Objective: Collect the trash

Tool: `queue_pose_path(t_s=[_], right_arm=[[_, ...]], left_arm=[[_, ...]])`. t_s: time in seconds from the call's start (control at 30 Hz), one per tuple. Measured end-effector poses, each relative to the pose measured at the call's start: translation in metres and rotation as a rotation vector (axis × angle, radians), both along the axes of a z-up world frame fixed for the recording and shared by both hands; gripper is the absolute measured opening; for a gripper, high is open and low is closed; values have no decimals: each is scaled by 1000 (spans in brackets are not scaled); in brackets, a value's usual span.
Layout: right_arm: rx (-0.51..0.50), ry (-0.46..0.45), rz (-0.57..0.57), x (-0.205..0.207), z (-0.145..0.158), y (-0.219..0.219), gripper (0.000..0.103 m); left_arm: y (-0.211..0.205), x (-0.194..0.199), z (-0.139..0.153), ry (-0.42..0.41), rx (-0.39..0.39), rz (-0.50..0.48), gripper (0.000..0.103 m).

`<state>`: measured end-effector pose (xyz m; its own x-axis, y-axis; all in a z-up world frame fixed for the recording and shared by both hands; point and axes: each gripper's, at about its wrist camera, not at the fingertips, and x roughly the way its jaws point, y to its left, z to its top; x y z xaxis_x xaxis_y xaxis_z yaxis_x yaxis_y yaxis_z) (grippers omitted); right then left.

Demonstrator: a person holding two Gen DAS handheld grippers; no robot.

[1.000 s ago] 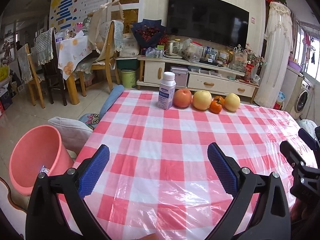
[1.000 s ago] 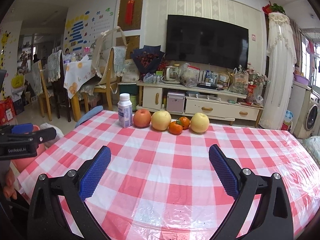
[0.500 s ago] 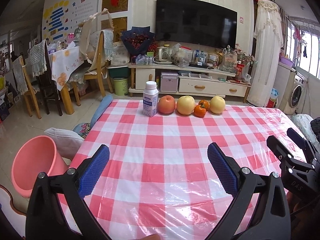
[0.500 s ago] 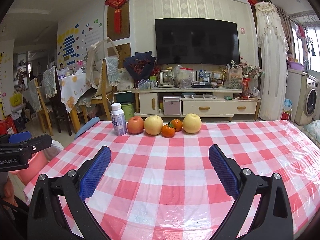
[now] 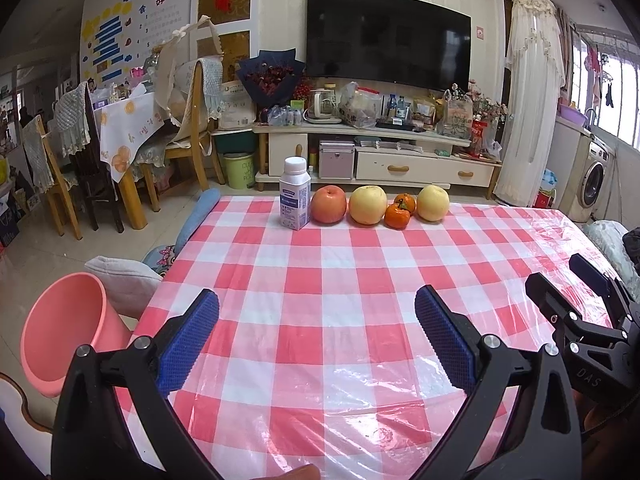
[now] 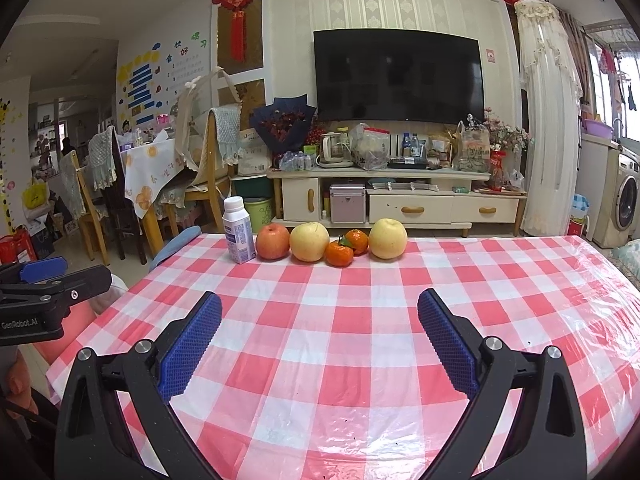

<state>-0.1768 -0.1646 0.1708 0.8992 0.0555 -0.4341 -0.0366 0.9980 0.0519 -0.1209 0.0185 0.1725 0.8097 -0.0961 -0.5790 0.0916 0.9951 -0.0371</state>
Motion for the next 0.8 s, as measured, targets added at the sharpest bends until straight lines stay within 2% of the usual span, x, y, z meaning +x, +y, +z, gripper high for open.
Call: queue_pose_path(t_s=[0.33, 0.43, 0.57, 0.8], right_arm=[[3, 36, -1, 9, -9, 3, 97], [-2, 53, -6, 15, -14, 3, 97], [14, 96, -10, 28, -25, 1, 97], [-10, 224, -25, 62, -55, 7, 97]], left_arm=[[4, 7, -9, -18, -23, 2, 99], [3, 16, -18, 5, -18, -1, 99], [1, 36, -35, 59, -9, 7, 99], [-5, 88, -90, 236, -2, 25, 99]])
